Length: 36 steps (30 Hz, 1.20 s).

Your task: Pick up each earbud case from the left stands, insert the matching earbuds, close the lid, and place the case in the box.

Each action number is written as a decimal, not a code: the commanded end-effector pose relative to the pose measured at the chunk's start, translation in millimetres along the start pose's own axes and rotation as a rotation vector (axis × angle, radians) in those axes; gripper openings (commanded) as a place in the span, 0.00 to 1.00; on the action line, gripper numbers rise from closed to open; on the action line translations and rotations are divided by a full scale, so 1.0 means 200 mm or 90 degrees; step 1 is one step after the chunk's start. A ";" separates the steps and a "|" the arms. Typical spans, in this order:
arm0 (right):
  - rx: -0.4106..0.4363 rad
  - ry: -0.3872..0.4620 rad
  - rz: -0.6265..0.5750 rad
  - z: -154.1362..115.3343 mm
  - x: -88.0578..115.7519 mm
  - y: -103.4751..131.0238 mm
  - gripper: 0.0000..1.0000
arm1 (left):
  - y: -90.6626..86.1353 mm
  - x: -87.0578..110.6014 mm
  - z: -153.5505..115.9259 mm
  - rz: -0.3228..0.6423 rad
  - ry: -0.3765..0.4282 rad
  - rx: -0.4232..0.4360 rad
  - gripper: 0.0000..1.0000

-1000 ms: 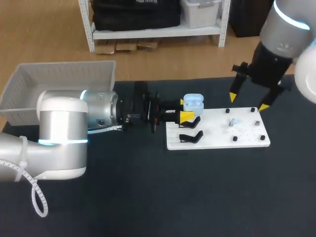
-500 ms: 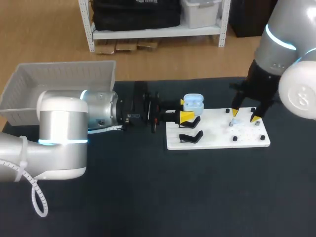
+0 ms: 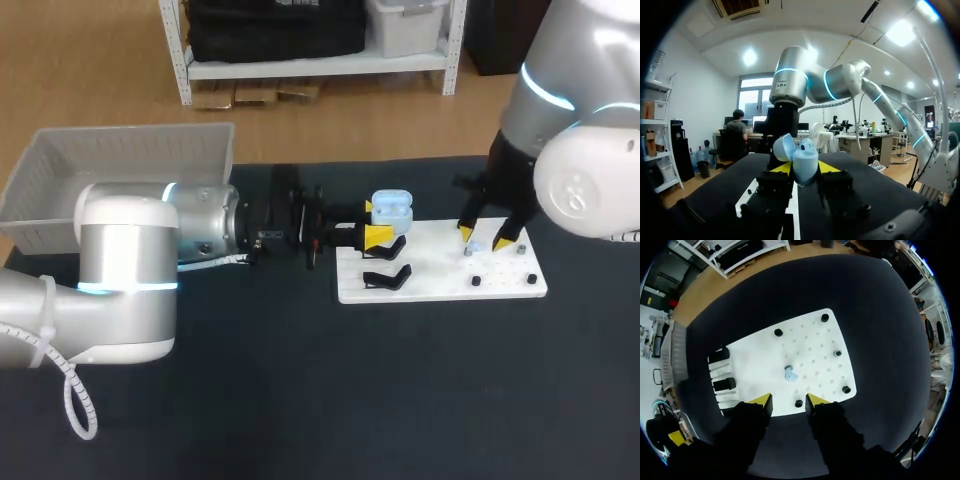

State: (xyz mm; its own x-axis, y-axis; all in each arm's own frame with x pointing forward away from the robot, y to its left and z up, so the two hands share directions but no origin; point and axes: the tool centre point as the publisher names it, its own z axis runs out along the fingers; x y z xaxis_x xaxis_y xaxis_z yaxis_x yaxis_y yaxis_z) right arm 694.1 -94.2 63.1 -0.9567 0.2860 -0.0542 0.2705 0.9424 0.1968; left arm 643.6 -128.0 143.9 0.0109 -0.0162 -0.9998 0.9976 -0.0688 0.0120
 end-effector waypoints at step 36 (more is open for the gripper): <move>-0.011 0.032 0.000 0.17 -0.08 -0.02 0.33 | 0.00 0.01 0.00 0.002 -0.002 -0.002 0.00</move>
State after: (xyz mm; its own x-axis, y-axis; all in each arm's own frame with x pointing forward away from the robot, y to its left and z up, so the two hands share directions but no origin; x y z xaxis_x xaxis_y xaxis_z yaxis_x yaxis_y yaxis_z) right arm 712.0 -97.5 31.5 -0.9611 0.2763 -0.0053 0.2688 0.9391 0.2143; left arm 643.6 -128.0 143.9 0.0109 -0.0162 -0.9998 0.9976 -0.0688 0.0120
